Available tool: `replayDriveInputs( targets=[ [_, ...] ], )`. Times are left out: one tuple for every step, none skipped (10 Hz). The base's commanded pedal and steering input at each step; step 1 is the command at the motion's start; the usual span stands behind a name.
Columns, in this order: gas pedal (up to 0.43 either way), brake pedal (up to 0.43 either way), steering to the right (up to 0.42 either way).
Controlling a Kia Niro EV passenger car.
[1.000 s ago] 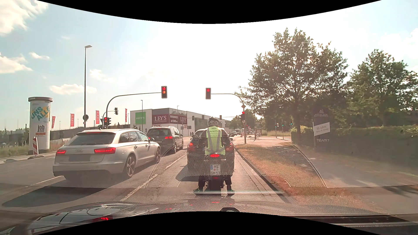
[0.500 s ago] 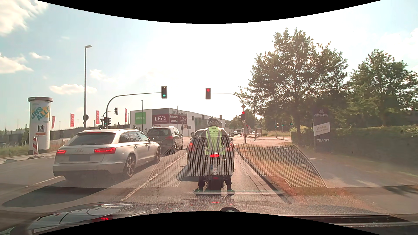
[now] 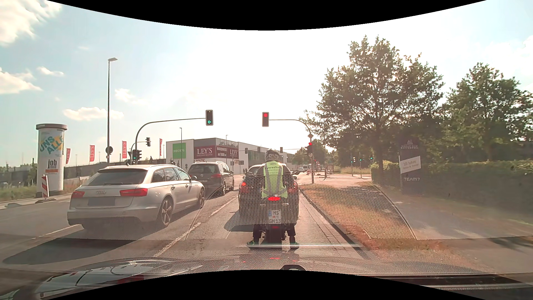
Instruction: Follow the waypoints while adhering to traffic rules and regulations
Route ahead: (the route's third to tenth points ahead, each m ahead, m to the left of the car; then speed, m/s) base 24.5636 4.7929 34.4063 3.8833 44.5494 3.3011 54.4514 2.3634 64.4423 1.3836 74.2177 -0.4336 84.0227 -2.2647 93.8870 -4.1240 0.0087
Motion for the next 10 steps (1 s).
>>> replayDriveInputs(
  targets=[
    [0.0, 0.0, -0.001],
    [0.0, 0.0, 0.0],
    [0.0, 0.0, -0.001],
    [0.0, 0.0, -0.001],
    [0.0, 0.0, 0.0],
    [0.0, 0.0, 0.0],
    [0.0, 0.0, 0.0],
    [0.0, 0.0, -0.001],
    [0.0, 0.0, 0.0],
    [0.0, 0.0, 0.0]
  ],
)
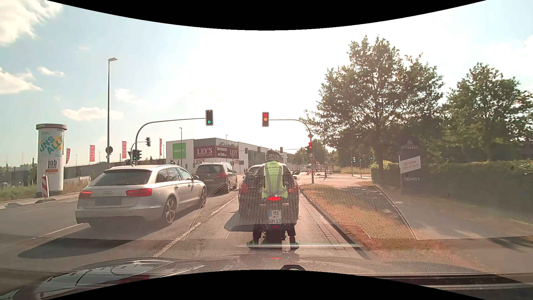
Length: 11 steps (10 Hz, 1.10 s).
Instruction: Follow the waypoints while adhering to traffic rules and regulations
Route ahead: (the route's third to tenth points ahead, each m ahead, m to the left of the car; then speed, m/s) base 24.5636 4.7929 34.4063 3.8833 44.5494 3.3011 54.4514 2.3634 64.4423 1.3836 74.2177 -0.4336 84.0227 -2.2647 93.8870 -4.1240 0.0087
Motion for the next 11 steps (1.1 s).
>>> replayDriveInputs(
  targets=[
    [0.0, 0.0, -0.001],
    [0.0, 0.0, 0.0],
    [0.0, 0.0, -0.001],
    [0.0, 0.0, 0.0],
    [0.0, 0.0, 0.0],
    [0.0, 0.0, -0.001],
    [0.0, 0.0, -0.001],
    [0.0, 0.0, -0.001],
    [0.0, 0.0, -0.001],
    [0.0, 0.0, 0.0],
    [0.0, 0.0, 0.0]
  ],
)
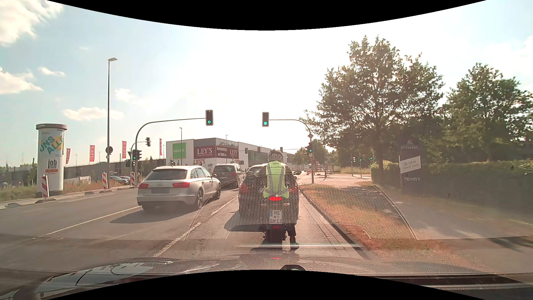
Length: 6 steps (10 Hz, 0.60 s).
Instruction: Follow the waypoints while adhering to traffic rules and regulations
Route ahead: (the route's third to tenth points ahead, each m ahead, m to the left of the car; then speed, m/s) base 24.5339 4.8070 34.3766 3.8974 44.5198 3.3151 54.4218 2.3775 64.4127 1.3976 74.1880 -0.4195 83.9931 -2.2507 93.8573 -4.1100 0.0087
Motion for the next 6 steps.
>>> replayDriveInputs(
  targets=[
    [0.0, 0.0, -0.001],
    [0.0, 0.0, -0.001],
    [0.0, 0.0, 0.0],
    [0.0, 0.0, 0.0],
    [0.0, 0.0, -0.001],
    [0.0, 0.0, 0.0]
  ],
)
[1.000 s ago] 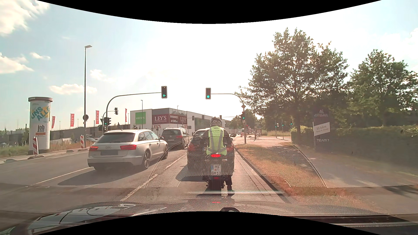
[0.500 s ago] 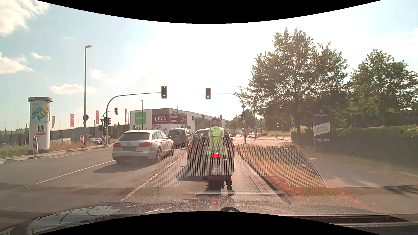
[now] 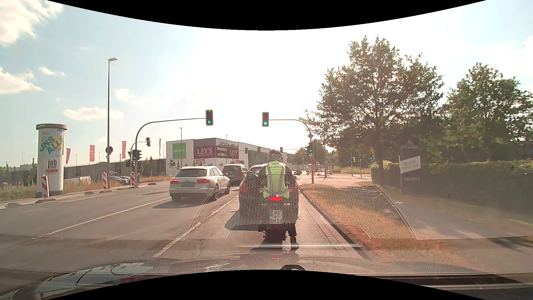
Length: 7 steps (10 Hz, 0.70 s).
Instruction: Follow the waypoints while adhering to traffic rules and regulations
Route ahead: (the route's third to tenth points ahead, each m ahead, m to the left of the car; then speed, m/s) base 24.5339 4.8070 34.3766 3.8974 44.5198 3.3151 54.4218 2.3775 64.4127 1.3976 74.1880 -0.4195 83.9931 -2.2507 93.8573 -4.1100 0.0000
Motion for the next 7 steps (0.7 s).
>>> replayDriveInputs(
  targets=[
    [0.0, 0.0, 0.0],
    [0.0, 0.0, 0.0],
    [0.0, 0.0, 0.0],
    [0.0, 0.0, 0.0],
    [0.0, 0.0, 0.0],
    [0.0, 0.0, -0.001],
    [0.0, 0.0, -0.001]
  ],
)
